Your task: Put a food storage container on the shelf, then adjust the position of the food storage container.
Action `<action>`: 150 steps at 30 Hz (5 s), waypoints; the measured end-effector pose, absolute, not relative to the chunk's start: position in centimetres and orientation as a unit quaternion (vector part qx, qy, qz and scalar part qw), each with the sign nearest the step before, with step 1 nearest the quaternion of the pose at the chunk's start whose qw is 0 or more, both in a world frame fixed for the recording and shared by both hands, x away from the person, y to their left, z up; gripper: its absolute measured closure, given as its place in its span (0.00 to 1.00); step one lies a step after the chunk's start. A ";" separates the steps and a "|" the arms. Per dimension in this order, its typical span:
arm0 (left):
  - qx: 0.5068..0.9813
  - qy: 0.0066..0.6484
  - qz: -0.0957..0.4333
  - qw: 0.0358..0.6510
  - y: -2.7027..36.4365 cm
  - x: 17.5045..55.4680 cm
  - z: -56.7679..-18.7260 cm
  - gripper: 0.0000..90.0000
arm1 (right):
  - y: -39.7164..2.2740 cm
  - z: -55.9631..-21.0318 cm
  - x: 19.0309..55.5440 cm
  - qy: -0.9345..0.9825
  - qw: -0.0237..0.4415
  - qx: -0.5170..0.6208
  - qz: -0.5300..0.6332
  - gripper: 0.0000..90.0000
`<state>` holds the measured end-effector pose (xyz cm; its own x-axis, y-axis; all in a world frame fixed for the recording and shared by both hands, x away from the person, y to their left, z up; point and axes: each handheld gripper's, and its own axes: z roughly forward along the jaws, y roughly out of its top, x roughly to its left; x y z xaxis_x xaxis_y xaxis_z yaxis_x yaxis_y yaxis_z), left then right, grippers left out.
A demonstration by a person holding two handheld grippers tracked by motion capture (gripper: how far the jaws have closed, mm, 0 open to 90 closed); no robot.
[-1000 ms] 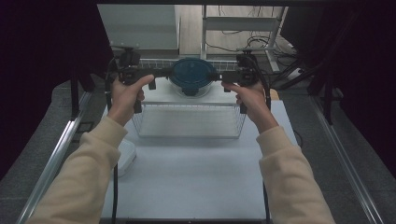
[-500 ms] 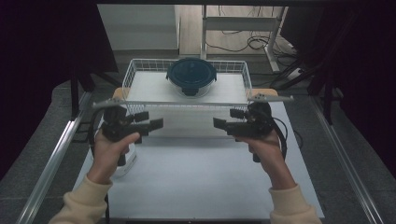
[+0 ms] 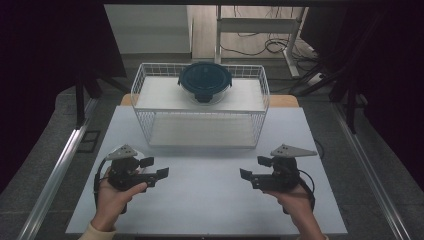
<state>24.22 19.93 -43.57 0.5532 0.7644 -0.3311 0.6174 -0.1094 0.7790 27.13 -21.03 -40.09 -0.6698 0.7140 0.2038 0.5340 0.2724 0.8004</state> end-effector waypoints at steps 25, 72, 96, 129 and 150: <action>0.761 0.468 0.077 0.443 20.2 23.0 -45.2 0.28 | -21.2 -43.8 26.5 0.812 0.078 0.404 0.415 0.24; 0.728 0.567 0.145 0.356 33.9 27.7 -42.3 0.74 | -22.6 -44.8 26.5 0.805 0.074 0.436 0.395 0.24; 0.740 0.618 0.092 0.247 37.3 31.5 -49.4 1.00 | -22.8 -45.2 26.6 0.805 0.075 0.441 0.390 0.24; 0.779 0.558 0.028 0.285 31.4 29.0 -50.2 1.00 | -22.8 -44.9 26.5 0.804 0.075 0.440 0.393 0.24; 0.809 0.497 -0.011 0.312 24.4 29.3 -50.2 1.00 | -22.7 -45.1 26.5 0.807 0.074 0.438 0.390 0.24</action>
